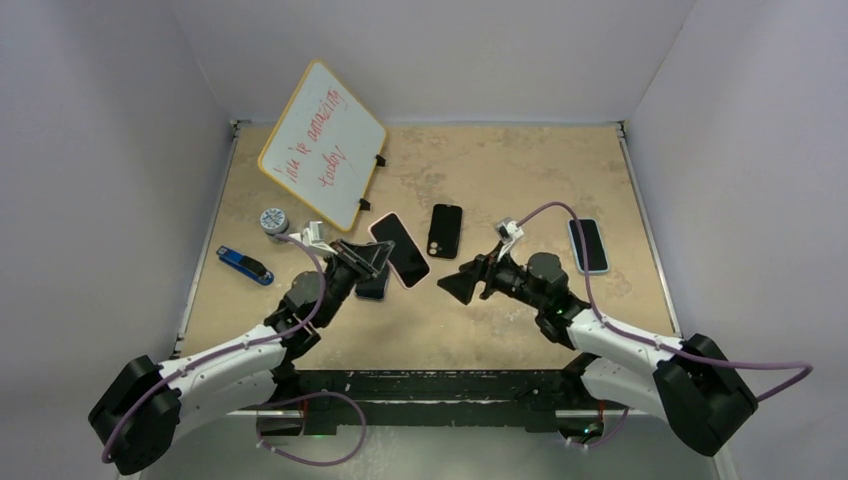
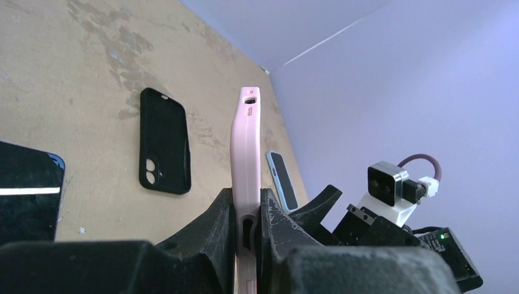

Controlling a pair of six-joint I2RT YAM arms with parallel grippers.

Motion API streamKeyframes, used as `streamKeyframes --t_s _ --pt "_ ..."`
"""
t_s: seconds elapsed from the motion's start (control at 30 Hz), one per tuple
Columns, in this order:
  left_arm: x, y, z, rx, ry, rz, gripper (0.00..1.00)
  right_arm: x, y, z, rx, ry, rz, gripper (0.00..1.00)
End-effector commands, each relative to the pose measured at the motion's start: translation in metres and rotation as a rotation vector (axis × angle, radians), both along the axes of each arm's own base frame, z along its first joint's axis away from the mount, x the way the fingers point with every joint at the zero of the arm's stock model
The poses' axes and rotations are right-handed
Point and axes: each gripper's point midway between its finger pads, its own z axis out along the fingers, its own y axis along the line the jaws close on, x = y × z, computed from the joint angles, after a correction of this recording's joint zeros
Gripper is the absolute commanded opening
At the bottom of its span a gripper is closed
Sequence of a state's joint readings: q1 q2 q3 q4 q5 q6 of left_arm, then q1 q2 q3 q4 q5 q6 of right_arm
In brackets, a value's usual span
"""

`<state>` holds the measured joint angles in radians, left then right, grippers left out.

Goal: Take the phone out of the phone case
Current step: Pick up the phone at the center of the board.

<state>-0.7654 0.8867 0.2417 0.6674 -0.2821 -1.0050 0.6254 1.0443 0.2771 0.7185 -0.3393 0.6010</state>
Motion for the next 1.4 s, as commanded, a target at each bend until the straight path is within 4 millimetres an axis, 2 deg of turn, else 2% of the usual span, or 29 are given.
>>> streamKeyframes --t_s 0.0,0.17,0.33,0.43,0.67,0.83,1.0,1.17,1.23,1.37 --pt "0.002 0.016 0.058 -0.220 -0.133 0.065 0.00 -0.002 0.020 0.049 0.113 -0.160 0.120 0.99" --pt "-0.003 0.021 0.071 -0.325 -0.167 0.060 0.00 -0.008 0.035 0.076 0.226 -0.210 0.167 0.99" --pt "-0.008 0.027 0.078 -0.407 -0.184 0.059 0.00 -0.013 0.055 0.091 0.308 -0.215 0.199 0.98" --pt "-0.011 0.030 0.082 -0.455 -0.192 0.055 0.00 -0.018 0.064 0.101 0.375 -0.216 0.221 0.94" --pt "-0.014 0.030 0.081 -0.517 -0.180 0.032 0.00 -0.034 0.091 0.111 0.460 -0.220 0.308 0.83" --pt "-0.015 0.028 0.080 -0.537 -0.160 0.015 0.00 -0.035 0.099 0.111 0.459 -0.236 0.319 0.73" --pt "-0.016 0.026 0.074 -0.542 -0.121 0.006 0.00 -0.031 0.098 0.107 0.435 -0.280 0.294 0.60" --pt "-0.017 0.021 0.071 -0.528 -0.087 -0.017 0.00 -0.031 0.094 0.106 0.437 -0.329 0.285 0.42" --pt "-0.018 0.018 0.070 -0.527 -0.068 -0.031 0.00 -0.032 0.093 0.106 0.436 -0.354 0.283 0.33" --pt "-0.019 0.011 0.071 -0.497 -0.052 -0.062 0.00 -0.032 0.091 0.098 0.387 -0.427 0.284 0.06"
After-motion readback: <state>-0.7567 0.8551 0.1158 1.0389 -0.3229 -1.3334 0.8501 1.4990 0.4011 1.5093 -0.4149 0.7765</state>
